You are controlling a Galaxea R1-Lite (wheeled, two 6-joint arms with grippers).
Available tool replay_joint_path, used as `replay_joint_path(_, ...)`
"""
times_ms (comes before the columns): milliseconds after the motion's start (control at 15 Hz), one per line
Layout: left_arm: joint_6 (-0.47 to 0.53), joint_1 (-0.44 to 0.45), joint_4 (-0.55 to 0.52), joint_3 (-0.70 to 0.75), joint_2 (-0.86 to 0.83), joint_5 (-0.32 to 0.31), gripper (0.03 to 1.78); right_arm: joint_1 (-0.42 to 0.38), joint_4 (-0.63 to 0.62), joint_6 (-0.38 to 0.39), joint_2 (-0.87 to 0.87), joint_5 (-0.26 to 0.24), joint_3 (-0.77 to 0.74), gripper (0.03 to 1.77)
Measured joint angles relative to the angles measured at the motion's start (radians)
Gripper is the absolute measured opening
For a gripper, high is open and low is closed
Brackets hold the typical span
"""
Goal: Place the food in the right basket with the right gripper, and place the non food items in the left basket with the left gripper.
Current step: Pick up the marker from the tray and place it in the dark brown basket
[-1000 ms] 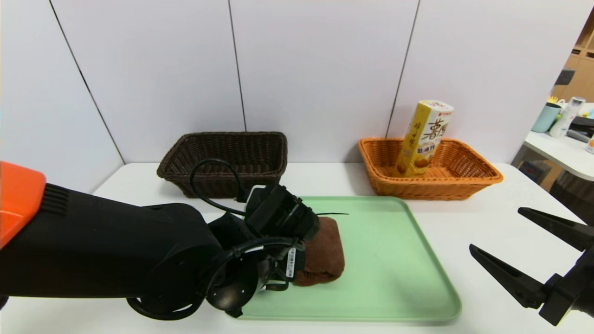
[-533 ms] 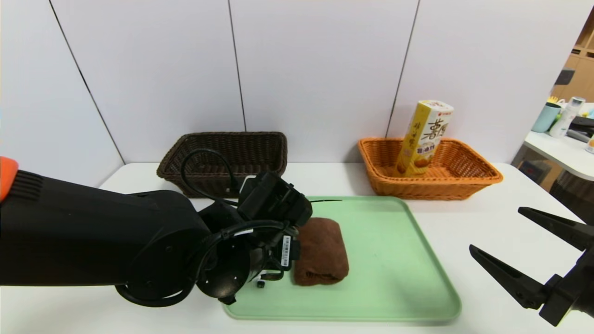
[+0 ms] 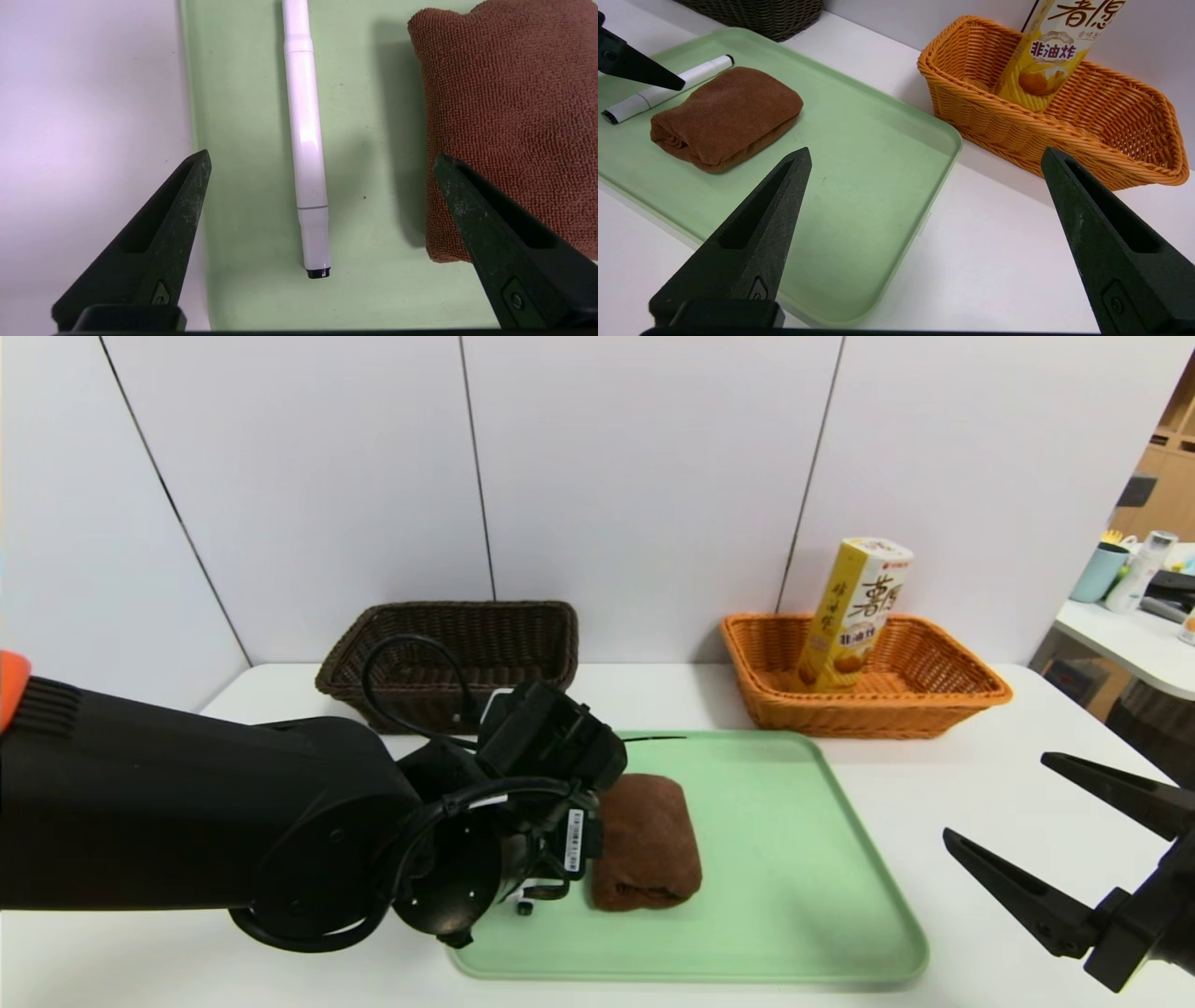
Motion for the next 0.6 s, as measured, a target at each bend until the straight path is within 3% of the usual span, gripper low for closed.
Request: replay_joint_path(600, -0.016, 0.005, -0.001, 0.002, 0.033, 0.0, 1.69, 0.0, 0.0, 0.0, 0.0, 0.0, 0.003, 1.69)
